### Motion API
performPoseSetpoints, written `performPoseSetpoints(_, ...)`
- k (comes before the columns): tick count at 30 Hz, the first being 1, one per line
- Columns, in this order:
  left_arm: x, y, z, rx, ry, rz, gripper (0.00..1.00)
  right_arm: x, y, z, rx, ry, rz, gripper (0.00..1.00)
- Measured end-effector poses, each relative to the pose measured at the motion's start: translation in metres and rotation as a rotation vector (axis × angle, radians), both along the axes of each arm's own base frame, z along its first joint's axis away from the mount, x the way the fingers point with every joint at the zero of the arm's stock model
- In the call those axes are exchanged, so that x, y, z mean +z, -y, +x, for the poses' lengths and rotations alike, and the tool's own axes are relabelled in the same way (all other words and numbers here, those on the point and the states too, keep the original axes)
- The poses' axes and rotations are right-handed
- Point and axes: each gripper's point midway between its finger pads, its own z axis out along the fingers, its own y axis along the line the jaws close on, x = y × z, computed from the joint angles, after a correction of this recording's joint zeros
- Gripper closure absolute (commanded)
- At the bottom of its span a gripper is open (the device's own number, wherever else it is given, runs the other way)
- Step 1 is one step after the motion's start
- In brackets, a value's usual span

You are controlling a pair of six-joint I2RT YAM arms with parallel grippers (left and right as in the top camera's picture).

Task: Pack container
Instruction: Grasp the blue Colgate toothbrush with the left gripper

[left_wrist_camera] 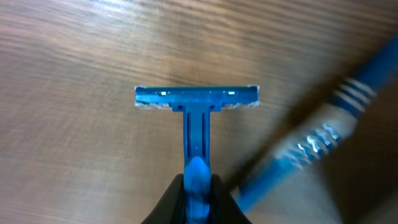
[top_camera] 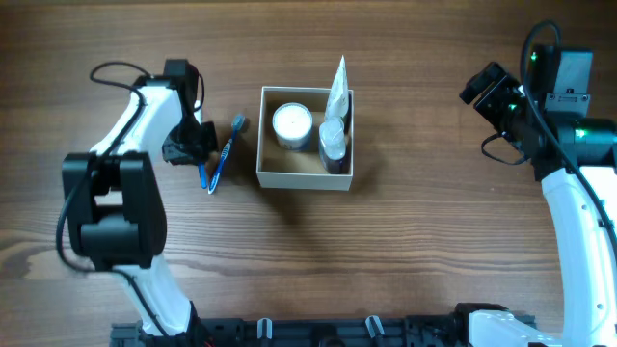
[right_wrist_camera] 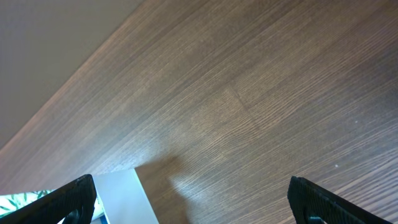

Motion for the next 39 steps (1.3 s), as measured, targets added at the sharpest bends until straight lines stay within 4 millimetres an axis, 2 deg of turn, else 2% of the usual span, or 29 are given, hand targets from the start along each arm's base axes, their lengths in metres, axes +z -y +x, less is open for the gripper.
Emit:
performPoseSetpoints(1,0.004,0.001,0.001,-0.002,0.005,0.000,0.86,0.000,0.000,0.000,0.000,0.000,0.000,0.00)
performPoseSetpoints(3,0.056,0.014,0.017,-0.037,0.138,-0.004,0.81,0.000,0.000,0.000,0.000,0.000,0.000,0.00)
performPoseSetpoints(5,0.116,0.043,0.029,-0.110,0.326,-0.025,0.78,0.000,0.000,0.000,0.000,0.000,0.000,0.00)
performPoseSetpoints(7,0.161,0.076,0.032,-0.187,0.474,-0.056,0.77,0.000,0.000,0.000,0.000,0.000,0.000,0.00)
performPoseSetpoints(9,0.190,0.106,0.031,-0.260,0.580,-0.088,0.76,0.000,0.000,0.000,0.000,0.000,0.000,0.00)
performPoseSetpoints(11,0.199,0.133,0.031,-0.322,0.629,-0.103,0.76,0.000,0.000,0.000,0.000,0.000,0.000,0.00)
performPoseSetpoints(13,0.190,0.148,0.037,-0.352,0.631,-0.095,0.81,0.000,0.000,0.000,0.000,0.000,0.000,0.00)
performPoseSetpoints(15,0.168,0.155,0.042,-0.367,0.588,-0.073,0.78,0.000,0.000,0.000,0.000,0.000,0.000,0.00)
performPoseSetpoints(16,0.156,0.156,0.042,-0.366,0.558,-0.065,0.74,0.000,0.000,0.000,0.000,0.000,0.000,0.00)
performPoseSetpoints(18,0.135,0.154,0.043,-0.343,0.509,-0.038,0.59,0.000,0.000,0.000,0.000,0.000,0.000,0.00)
performPoseSetpoints(19,0.132,0.151,0.043,-0.332,0.504,-0.022,0.54,0.000,0.000,0.000,0.000,0.000,0.000,0.00)
performPoseSetpoints(22,0.134,0.134,0.048,-0.250,0.514,0.018,0.51,0.000,0.000,0.000,0.000,0.000,0.000,0.00)
performPoseSetpoints(26,0.132,0.098,0.055,-0.135,0.493,0.031,0.36,0.000,0.000,0.000,0.000,0.000,0.000,0.00)
performPoseSetpoints(27,0.131,0.089,0.057,-0.113,0.490,0.023,0.29,0.000,0.000,0.000,0.000,0.000,0.000,0.00)
performPoseSetpoints(30,0.129,0.062,0.058,-0.084,0.464,0.014,0.23,0.000,0.000,0.000,0.000,0.000,0.000,0.00)
performPoseSetpoints(32,0.124,0.052,0.054,-0.097,0.428,0.021,0.23,0.000,0.000,0.000,0.000,0.000,0.000,0.00)
performPoseSetpoints(34,0.106,0.040,0.049,-0.126,0.354,0.030,0.29,0.000,0.000,0.000,0.000,0.000,0.000,0.00)
performPoseSetpoints(37,0.057,0.035,0.044,-0.187,0.206,0.034,0.41,0.000,0.000,0.000,0.000,0.000,0.000,0.00)
performPoseSetpoints(38,0.035,0.036,0.041,-0.217,0.147,0.027,0.45,0.000,0.000,0.000,0.000,0.000,0.000,0.00)
performPoseSetpoints(39,0.021,0.036,0.039,-0.224,0.112,0.024,0.47,0.000,0.000,0.000,0.000,0.000,0.000,0.00)
